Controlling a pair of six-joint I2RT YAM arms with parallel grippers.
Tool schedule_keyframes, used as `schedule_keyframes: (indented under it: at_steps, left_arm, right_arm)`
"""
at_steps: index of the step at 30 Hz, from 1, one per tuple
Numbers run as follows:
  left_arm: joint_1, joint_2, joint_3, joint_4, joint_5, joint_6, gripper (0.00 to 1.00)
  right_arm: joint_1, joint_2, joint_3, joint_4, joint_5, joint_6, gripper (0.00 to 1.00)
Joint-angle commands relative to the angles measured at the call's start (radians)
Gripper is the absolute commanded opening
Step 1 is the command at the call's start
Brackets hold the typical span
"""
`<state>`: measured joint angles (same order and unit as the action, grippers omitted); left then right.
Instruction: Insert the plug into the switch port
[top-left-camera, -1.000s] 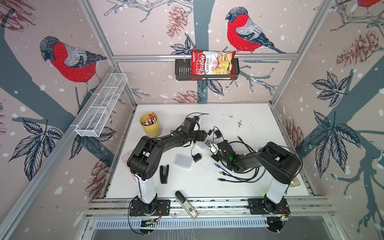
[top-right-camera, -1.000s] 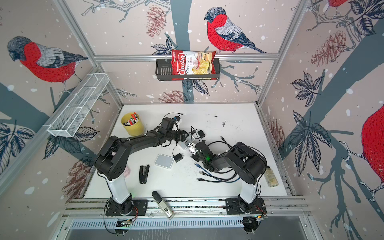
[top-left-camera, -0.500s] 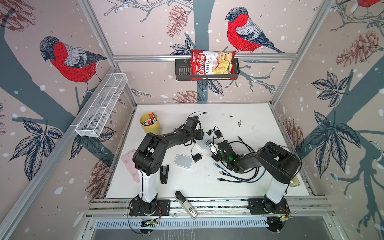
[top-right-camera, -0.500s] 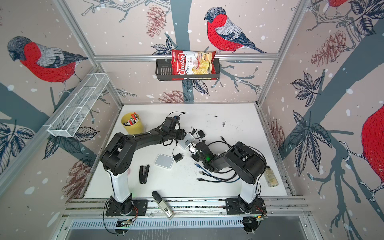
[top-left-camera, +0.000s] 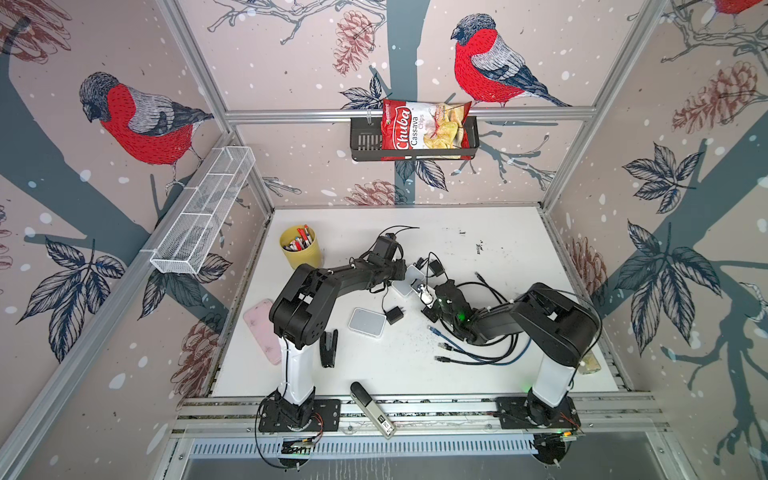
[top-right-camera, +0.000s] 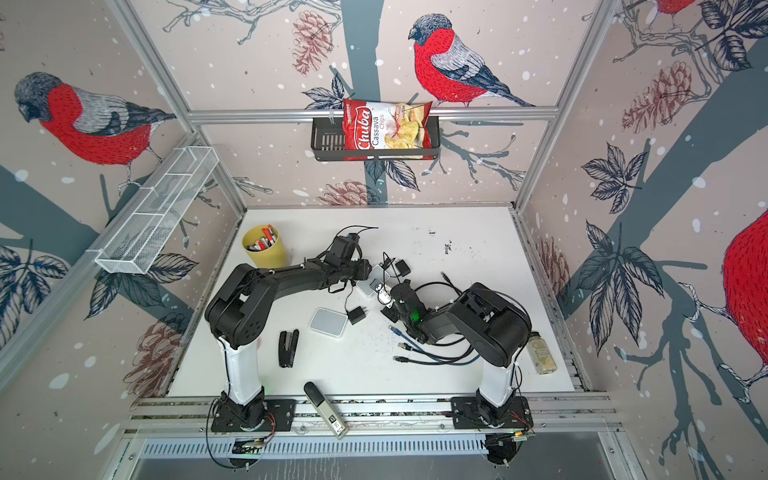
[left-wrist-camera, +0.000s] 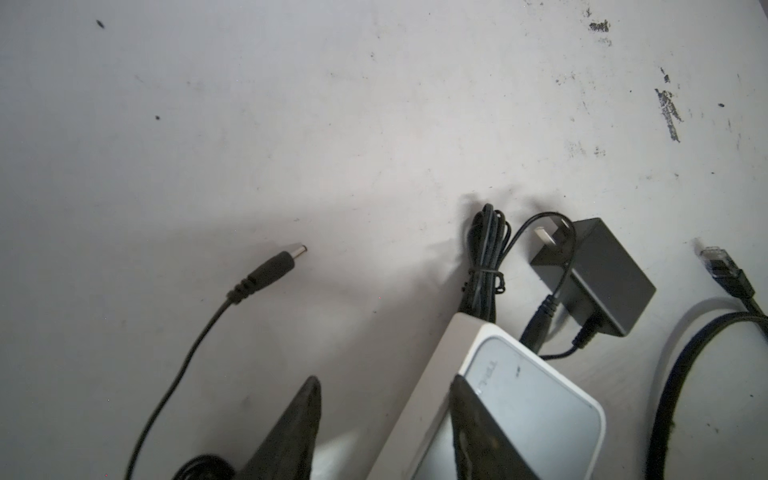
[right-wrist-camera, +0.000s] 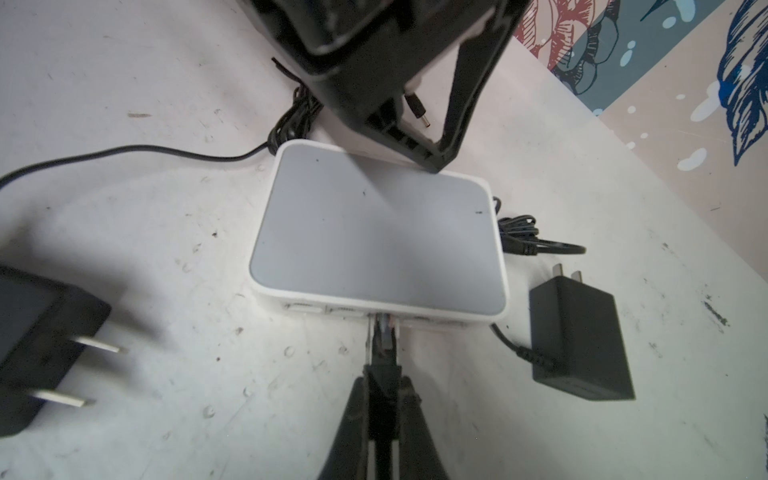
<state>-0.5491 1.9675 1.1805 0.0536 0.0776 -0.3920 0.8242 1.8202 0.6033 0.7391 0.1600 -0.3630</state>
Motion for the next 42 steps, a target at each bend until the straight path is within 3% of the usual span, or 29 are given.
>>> schedule_keyframes:
  at_steps: [1,14,25,35,42]
  left_arm:
    - [-0.017,0.011,-0.005,-0.043,0.014,0.002,0.49]
    - [-0.053,-0.004,-0.049,-0.02,0.055,-0.022,0.4]
    - [-0.074,0.002,-0.061,-0.001,0.083,0.013,0.38]
    - [-0.089,0.018,-0.059,0.009,0.135,0.082,0.38]
    - [-0.095,0.027,-0.065,0.016,0.163,0.097,0.38]
  right_arm:
    - [0.003,0.009,0.01,-0.005,0.009,0.012,0.0]
    - [0.015,0.021,0.013,0.038,0.114,0.041,0.0]
    - [0.012,0.03,0.013,0.075,0.06,0.011,0.0]
    - [0.0,0.031,0.011,0.135,-0.067,-0.048,0.0]
    - [-0.006,0.03,-0.029,0.259,-0.053,-0.041,0.0]
